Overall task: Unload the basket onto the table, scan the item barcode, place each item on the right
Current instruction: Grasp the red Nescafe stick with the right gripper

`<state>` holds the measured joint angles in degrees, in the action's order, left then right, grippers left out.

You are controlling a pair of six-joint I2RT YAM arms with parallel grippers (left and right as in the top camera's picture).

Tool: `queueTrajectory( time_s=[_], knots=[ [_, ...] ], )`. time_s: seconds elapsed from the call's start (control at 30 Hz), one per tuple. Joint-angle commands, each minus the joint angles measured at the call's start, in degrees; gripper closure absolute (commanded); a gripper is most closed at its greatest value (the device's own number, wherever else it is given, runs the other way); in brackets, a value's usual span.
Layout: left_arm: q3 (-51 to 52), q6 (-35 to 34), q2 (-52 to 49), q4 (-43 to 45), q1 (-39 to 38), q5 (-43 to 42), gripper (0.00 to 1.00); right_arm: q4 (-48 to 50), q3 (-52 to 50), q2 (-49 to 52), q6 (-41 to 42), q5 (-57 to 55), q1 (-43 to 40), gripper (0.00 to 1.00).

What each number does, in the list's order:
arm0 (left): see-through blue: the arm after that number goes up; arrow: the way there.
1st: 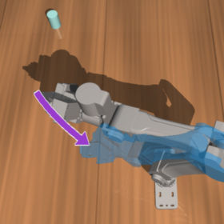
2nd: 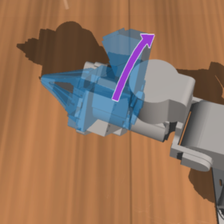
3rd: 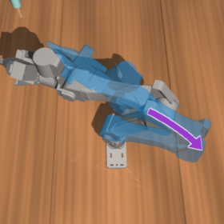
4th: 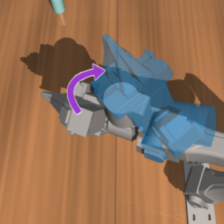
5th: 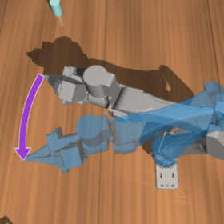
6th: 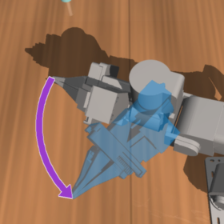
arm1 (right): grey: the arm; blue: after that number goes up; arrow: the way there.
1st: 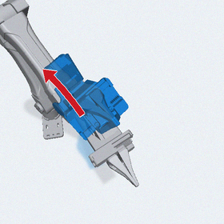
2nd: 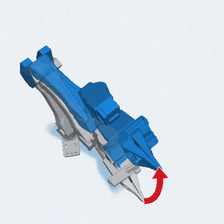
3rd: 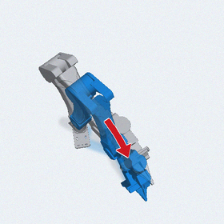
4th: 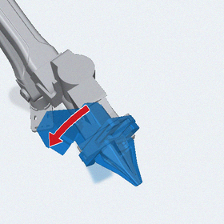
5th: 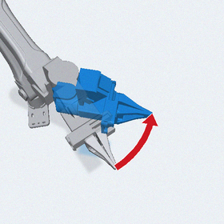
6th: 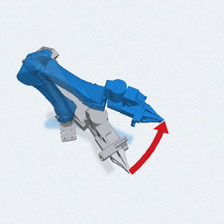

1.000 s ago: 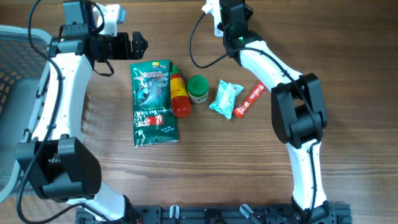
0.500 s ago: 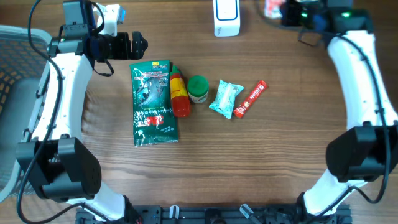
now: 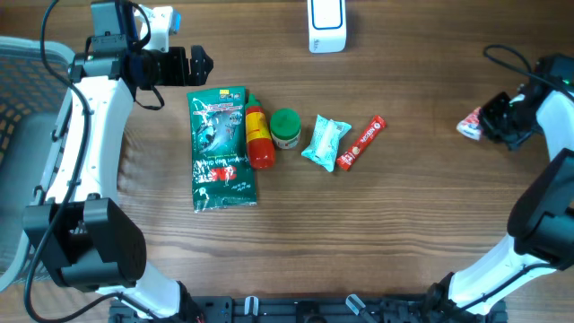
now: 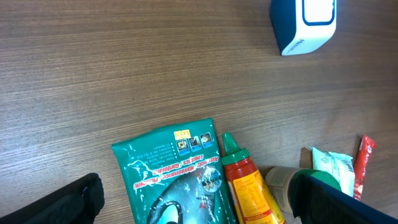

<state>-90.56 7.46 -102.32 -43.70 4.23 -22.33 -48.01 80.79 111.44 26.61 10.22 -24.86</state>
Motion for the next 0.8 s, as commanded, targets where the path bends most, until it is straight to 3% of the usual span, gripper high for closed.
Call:
queueTrajectory(
  time_s=[0.0, 0.07, 0.27, 0.33, 0.37, 0.4, 0.47, 0.5, 0.53, 0.57, 0.6, 0.67, 0.77],
  knots=[
    [-0.57, 1.09, 0.74, 0.11, 0.11, -0.09, 0.00, -2.64, 1.29, 0.11, -6.23, 2.58, -0.83, 0.35],
    [-0.57, 1.09, 0.74, 0.11, 0.11, -0.09, 0.00, -6.73, 3.87, 0.11, -9.44, 6.88, -0.66, 0.25],
    [-0.57, 1.09, 0.74, 0.11, 0.11, -0.09, 0.00, -10.86, 6.73, 0.09, -14.47, 20.76, 8.31, 0.23],
    [-0.57, 1.11, 0.74, 0.11, 0.11, -0.09, 0.00, -8.92, 6.69, 0.11, -14.40, 20.72, 13.29, 0.22],
    [-0.57, 1.09, 0.74, 0.11, 0.11, -0.09, 0.00, -6.47, 6.21, 0.11, -13.49, 20.50, 16.09, 0.06],
    [-0.57, 1.09, 0.74, 0.11, 0.11, -0.09, 0.00, -3.15, 5.29, 0.13, -9.31, 18.64, 18.71, 0.01],
    [-0.57, 1.11, 0.74, 0.11, 0.11, -0.09, 0.00, 4.07, 2.73, 0.39, -6.95, 18.29, 22.73, 0.01],
    [-0.57, 1.09, 0.74, 0.11, 0.11, -0.09, 0.00, 6.14, 2.34, 1.11, -7.37, 18.29, 24.26, 0.05],
    [-0.57, 1.09, 0.74, 0.11, 0.11, -0.09, 0.00, 6.86, 2.34, 1.90, -8.22, 18.29, 25.07, 0.18],
    [-0.57, 1.09, 0.74, 0.11, 0.11, -0.09, 0.00, 7.30, 2.34, 3.41, -8.68, 17.42, 26.14, 0.39],
    [-0.57, 1.09, 0.74, 0.11, 0.11, -0.09, 0.00, 7.23, 2.34, 4.57, -8.66, 16.48, 26.75, 0.46],
    [-0.57, 1.11, 0.74, 0.11, 0.11, -0.09, 0.00, 6.21, 2.32, 5.97, -7.78, 14.05, 28.22, 0.47],
    [-0.57, 1.11, 0.74, 0.11, 0.11, -0.09, 0.00, -0.55, 2.32, 6.12, 1.14, 2.19, 31.85, 0.57]
  ],
)
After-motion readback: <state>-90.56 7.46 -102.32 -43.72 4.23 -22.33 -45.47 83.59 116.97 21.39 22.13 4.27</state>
